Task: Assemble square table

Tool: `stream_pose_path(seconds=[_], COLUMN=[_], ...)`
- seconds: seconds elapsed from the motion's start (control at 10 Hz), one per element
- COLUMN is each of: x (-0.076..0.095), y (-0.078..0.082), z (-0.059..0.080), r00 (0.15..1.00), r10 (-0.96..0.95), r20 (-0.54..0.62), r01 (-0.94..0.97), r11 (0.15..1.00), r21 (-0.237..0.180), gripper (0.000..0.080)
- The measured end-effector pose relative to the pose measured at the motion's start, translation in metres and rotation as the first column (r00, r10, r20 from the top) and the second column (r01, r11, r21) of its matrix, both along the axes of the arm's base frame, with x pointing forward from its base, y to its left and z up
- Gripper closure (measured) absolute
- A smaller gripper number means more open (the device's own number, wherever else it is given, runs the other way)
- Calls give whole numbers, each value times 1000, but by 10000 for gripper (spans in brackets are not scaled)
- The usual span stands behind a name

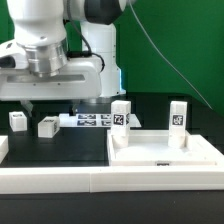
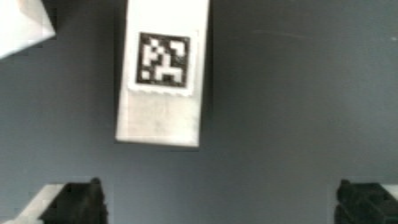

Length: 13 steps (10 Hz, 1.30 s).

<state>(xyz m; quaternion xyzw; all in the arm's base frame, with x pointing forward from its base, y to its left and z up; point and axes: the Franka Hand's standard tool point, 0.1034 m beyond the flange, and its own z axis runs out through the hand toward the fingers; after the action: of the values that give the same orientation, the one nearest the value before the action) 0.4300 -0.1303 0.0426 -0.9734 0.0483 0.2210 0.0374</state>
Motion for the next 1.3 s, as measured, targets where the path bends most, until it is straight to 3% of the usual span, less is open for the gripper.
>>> stream_pose_path(seconds=[0.5,0.8,1.1,1.3], x=[-3,-9,-10,-14], y=[1,-18,-17,-19], z=[-9,-15,-16,-24], r00=[960,958,958,950], r10=[13,-2,-2,-8], r20=[-279,-286,-288,-311], r01=[7,21,22,27], r11=[997,998,998,998], r21=[71,65,65,59], gripper=[150,150,150,150])
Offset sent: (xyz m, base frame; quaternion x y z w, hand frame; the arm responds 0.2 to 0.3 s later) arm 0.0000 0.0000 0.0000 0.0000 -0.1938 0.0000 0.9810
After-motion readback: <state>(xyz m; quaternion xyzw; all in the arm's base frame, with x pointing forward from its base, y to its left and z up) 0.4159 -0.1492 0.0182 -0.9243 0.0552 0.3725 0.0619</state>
